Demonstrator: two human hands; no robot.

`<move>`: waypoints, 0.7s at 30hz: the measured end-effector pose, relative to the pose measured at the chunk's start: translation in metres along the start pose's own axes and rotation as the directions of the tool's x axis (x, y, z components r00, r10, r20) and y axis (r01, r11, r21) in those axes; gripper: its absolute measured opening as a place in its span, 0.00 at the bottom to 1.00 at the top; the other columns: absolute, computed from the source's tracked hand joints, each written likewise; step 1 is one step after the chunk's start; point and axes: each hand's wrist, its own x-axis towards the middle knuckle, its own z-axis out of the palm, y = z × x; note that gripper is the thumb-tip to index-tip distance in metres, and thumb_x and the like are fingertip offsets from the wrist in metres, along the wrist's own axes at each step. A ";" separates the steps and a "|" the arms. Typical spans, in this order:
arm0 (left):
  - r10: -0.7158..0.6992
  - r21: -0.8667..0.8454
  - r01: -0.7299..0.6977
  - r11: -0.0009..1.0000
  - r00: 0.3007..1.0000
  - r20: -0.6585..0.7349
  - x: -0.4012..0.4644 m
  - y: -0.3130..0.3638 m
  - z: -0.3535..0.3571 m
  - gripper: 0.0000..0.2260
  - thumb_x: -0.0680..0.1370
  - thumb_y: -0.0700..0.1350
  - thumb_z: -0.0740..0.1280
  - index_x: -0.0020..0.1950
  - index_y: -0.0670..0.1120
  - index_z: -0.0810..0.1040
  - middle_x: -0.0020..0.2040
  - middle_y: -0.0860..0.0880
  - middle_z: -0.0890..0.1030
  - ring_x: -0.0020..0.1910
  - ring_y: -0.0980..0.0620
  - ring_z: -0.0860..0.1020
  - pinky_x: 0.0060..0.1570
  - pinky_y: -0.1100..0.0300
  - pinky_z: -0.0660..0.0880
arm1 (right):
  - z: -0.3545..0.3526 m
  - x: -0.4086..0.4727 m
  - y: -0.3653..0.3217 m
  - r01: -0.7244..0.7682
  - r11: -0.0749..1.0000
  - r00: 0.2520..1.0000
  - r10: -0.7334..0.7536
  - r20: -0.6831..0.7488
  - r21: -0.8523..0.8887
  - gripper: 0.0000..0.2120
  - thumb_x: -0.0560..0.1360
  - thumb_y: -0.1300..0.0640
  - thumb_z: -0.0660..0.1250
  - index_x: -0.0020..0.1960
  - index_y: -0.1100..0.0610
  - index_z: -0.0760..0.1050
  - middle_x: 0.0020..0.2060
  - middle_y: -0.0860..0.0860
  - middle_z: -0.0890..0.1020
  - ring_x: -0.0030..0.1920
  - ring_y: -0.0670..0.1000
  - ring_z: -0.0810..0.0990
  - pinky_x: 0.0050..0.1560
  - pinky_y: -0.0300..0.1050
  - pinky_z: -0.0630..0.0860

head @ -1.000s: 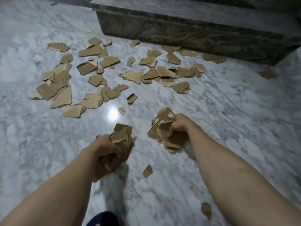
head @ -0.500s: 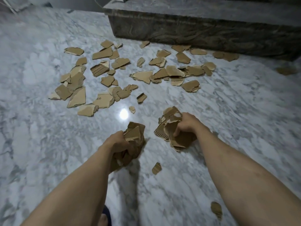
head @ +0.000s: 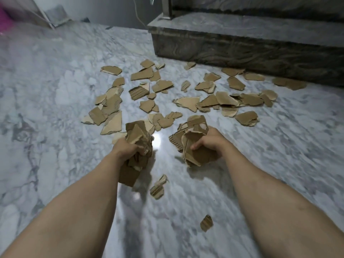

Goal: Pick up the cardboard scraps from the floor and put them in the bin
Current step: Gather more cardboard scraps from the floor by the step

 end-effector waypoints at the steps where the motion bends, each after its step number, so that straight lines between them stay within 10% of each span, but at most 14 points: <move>1: -0.002 -0.018 0.002 1.000 1.000 -0.012 0.009 0.002 -0.007 0.24 0.59 0.40 0.80 0.53 0.42 0.82 0.52 0.41 0.84 0.51 0.40 0.82 0.56 0.44 0.81 | 0.007 0.007 -0.009 0.016 1.000 1.000 -0.016 0.009 -0.007 0.39 0.50 0.58 0.84 0.60 0.53 0.77 0.52 0.53 0.84 0.54 0.58 0.81 0.58 0.56 0.79; 8: 0.041 0.049 -0.048 0.998 0.991 0.128 0.076 0.021 -0.028 0.29 0.63 0.44 0.81 0.61 0.39 0.77 0.56 0.41 0.82 0.46 0.45 0.81 0.44 0.55 0.80 | 0.029 0.056 -0.073 0.104 0.978 0.994 -0.095 0.056 -0.179 0.46 0.56 0.60 0.84 0.70 0.52 0.67 0.61 0.54 0.79 0.56 0.58 0.78 0.53 0.52 0.79; 13: 0.049 0.522 -0.229 0.821 0.940 0.336 0.117 0.053 -0.017 0.62 0.61 0.53 0.81 0.82 0.47 0.43 0.75 0.42 0.69 0.68 0.40 0.73 0.62 0.49 0.75 | 0.032 0.086 -0.113 0.160 0.803 0.968 -0.015 0.249 -0.574 0.60 0.61 0.59 0.84 0.81 0.46 0.49 0.74 0.56 0.67 0.65 0.62 0.73 0.52 0.54 0.79; 21: 0.004 0.754 -0.244 0.610 0.952 0.305 0.153 0.065 -0.018 0.47 0.53 0.58 0.80 0.67 0.49 0.66 0.59 0.48 0.73 0.59 0.42 0.76 0.60 0.45 0.77 | 0.066 0.147 -0.136 0.236 0.500 0.954 0.042 0.295 -0.833 0.68 0.54 0.54 0.85 0.80 0.41 0.44 0.78 0.56 0.60 0.73 0.63 0.65 0.65 0.63 0.73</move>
